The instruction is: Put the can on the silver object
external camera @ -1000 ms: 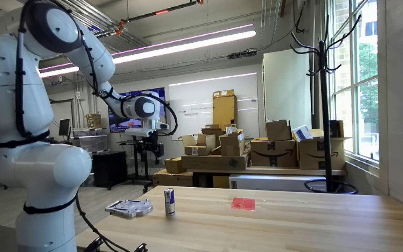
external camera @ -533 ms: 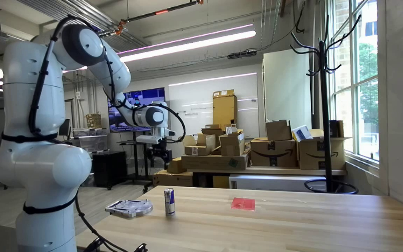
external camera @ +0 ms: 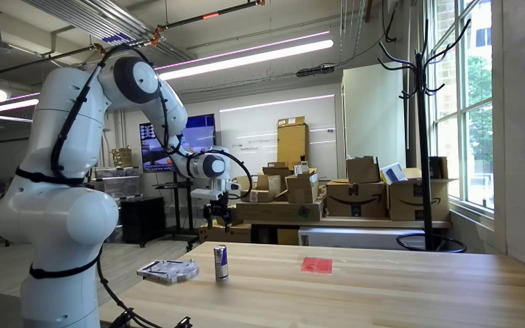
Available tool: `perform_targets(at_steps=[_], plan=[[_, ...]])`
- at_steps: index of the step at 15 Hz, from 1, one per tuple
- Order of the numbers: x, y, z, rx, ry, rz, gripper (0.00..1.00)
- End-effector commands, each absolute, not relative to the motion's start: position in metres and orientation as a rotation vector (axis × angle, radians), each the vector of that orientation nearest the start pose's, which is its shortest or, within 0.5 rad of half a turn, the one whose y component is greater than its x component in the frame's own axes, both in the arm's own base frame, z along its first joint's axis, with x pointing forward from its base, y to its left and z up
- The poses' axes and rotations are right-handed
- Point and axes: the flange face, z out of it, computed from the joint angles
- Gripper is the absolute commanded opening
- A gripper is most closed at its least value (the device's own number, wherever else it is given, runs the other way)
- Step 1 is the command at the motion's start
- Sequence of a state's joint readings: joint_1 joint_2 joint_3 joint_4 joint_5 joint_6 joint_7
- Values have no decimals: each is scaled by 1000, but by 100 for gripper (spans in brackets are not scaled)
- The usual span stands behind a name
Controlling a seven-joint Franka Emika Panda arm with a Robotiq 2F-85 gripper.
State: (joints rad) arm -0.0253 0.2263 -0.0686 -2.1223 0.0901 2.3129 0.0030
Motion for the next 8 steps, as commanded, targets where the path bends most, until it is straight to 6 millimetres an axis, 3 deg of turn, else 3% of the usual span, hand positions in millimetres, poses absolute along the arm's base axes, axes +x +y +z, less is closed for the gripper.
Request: perform_targets(at_steps=[1,8], plan=[[579,-55,283,-3085,251,51,100],[576,-50,258,-3111,221,38,100]])
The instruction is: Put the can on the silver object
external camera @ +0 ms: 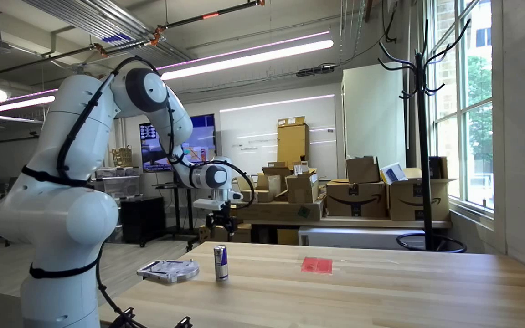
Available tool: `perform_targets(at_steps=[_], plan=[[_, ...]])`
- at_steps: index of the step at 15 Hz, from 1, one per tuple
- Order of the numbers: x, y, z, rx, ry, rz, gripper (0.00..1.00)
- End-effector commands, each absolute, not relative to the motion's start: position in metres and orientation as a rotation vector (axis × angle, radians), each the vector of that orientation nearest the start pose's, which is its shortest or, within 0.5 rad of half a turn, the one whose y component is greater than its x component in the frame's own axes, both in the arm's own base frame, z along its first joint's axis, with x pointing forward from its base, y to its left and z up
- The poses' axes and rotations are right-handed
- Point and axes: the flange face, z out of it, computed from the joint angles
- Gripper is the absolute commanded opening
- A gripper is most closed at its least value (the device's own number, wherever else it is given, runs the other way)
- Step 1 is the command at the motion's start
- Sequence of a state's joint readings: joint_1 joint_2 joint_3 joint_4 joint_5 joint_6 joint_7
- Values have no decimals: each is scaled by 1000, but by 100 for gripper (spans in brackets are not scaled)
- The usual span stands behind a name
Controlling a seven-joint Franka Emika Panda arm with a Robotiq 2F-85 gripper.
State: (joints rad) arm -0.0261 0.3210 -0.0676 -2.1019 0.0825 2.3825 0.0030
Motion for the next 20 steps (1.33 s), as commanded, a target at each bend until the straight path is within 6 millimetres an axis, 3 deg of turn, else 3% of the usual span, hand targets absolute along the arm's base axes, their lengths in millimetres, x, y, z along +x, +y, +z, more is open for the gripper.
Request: perform_targets(at_steps=[1,7,12,20], plan=[[575,-49,255,-3111,212,37,100],[568,-38,234,-3116,180,55,100],[561,-41,220,-3118,181,62,100],[561,-42,212,-3118,183,36,100]])
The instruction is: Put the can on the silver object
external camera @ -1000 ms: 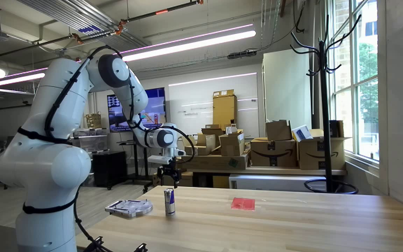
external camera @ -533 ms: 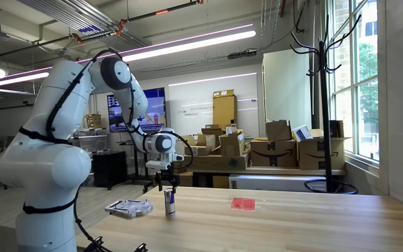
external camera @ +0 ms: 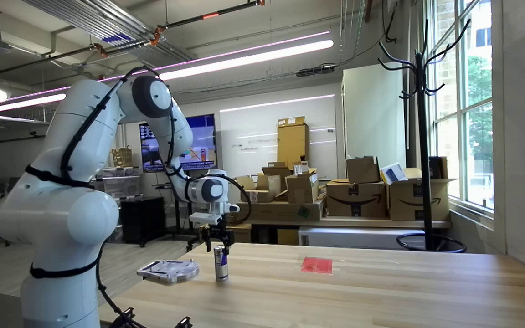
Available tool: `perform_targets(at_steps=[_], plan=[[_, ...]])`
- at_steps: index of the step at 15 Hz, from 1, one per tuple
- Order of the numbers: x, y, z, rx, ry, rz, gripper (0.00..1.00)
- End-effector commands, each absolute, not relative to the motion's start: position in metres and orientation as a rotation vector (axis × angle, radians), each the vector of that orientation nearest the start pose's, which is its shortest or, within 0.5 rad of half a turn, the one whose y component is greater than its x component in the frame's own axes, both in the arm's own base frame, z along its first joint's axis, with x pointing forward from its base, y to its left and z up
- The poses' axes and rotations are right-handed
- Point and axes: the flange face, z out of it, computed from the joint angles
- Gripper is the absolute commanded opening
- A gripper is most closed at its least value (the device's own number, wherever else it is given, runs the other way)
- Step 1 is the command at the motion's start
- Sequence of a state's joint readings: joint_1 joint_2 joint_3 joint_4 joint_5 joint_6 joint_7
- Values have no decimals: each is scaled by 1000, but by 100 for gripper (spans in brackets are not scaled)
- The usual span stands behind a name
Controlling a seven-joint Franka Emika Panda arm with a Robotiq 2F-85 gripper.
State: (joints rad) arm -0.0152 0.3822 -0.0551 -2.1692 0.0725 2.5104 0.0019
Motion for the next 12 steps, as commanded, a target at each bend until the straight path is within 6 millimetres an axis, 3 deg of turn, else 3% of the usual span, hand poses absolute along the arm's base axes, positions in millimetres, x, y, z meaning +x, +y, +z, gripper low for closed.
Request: perform_targets(at_steps=[1,6,8,12], plan=[[562,-42,212,-3119,184,30,100],[564,-41,210,-3118,186,26,100],[564,-40,208,-3120,184,28,74],[564,-40,206,-3122,181,23,42]])
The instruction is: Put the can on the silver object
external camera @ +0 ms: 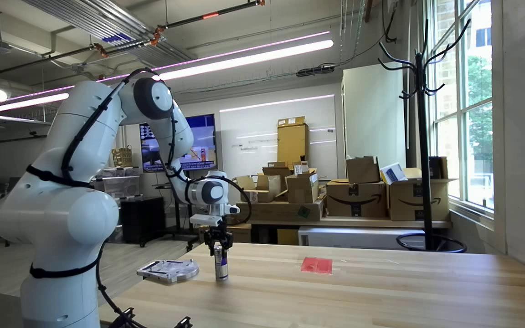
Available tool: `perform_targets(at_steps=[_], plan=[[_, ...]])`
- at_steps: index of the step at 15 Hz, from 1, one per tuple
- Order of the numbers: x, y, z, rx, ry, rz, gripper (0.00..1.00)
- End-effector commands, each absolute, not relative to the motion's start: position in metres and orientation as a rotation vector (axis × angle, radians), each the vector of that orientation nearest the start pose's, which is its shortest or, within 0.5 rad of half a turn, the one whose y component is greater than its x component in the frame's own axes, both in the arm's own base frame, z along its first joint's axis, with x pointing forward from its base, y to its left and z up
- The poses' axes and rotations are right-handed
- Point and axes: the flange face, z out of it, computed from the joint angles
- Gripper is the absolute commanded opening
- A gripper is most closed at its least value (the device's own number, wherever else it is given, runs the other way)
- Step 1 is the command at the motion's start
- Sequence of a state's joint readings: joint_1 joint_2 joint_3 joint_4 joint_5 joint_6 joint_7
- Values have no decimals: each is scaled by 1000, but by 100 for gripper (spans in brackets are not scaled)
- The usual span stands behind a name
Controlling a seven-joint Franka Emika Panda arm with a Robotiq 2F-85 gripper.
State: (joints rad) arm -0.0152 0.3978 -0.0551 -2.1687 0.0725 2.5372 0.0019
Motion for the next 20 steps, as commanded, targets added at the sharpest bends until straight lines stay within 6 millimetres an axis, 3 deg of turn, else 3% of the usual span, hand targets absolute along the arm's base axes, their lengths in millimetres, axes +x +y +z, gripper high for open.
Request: perform_targets(at_steps=[1,5,8,16,20], plan=[[564,-39,207,-3124,179,20,35],[564,-40,209,-3125,176,19,33],[560,-40,221,-3122,175,12,33],[523,-34,300,-3107,114,48,33],[500,-16,345,-3122,58,30,33]])
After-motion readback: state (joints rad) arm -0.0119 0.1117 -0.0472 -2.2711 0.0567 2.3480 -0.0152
